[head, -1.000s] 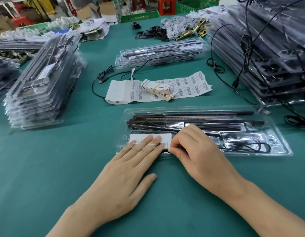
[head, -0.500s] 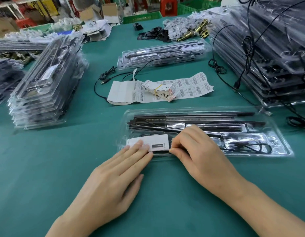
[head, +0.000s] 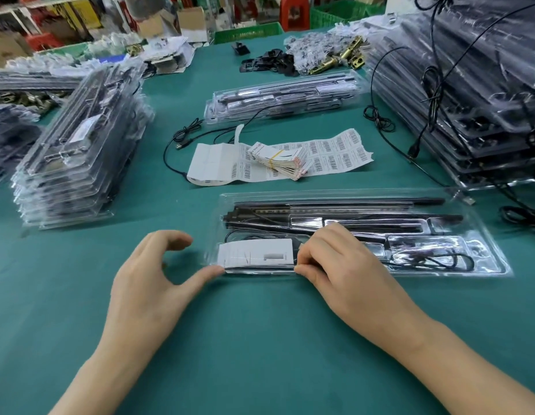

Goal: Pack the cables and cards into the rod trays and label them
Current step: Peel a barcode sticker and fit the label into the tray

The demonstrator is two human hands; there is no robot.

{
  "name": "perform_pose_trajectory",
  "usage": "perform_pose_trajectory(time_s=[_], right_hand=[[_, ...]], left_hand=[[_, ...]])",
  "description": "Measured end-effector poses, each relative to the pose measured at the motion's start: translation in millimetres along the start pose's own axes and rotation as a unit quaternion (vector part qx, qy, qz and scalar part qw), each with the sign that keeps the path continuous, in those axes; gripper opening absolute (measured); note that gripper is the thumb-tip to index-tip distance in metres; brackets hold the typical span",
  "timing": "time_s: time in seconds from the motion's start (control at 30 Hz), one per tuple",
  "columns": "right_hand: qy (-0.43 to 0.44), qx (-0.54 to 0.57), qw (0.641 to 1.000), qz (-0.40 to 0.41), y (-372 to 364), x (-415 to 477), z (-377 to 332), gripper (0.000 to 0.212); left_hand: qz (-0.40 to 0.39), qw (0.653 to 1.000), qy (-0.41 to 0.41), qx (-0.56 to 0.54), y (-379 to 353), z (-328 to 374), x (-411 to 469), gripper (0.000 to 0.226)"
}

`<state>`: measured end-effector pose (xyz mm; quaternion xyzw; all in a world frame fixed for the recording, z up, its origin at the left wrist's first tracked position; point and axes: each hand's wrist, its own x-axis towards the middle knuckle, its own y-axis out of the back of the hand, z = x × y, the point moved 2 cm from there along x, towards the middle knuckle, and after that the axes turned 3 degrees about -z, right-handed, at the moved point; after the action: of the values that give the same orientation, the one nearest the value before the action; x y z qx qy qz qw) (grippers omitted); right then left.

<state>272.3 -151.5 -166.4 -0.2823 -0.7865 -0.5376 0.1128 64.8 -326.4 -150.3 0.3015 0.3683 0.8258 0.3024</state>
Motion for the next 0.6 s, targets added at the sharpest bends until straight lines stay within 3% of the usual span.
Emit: perform_pose_trajectory(time_s=[0.1,0.2,0.3,0.43,0.6], right_hand=[[-0.01,0.008,1.0,-0.001,0,0,0,0.014],[-0.01,0.012,1.0,-0.005,-1,-1,1,0.013],[-0.01,0.011,1.0,0.001,-1,-1,0,0.013],[-0.01,0.005,1.0,0.0,0,0,-1,0.014],[-0.01,0.005,1.0,-0.001,0,-1,-1,0.013]], left_hand=[[0.032,0.998,0.042,0.018,4,0,-16,0.037],[0.023,0.988,-0.12,0.099,1,15,-44,0.027],[-0.068,0.96,-0.243,0.122,-16,32,-65,0.044],[-0.096,0.956,-0.243,0.133,-26,48,-64,0.052],[-0.072,0.947,-0.277,0.143,-24,49,-62,0.042]])
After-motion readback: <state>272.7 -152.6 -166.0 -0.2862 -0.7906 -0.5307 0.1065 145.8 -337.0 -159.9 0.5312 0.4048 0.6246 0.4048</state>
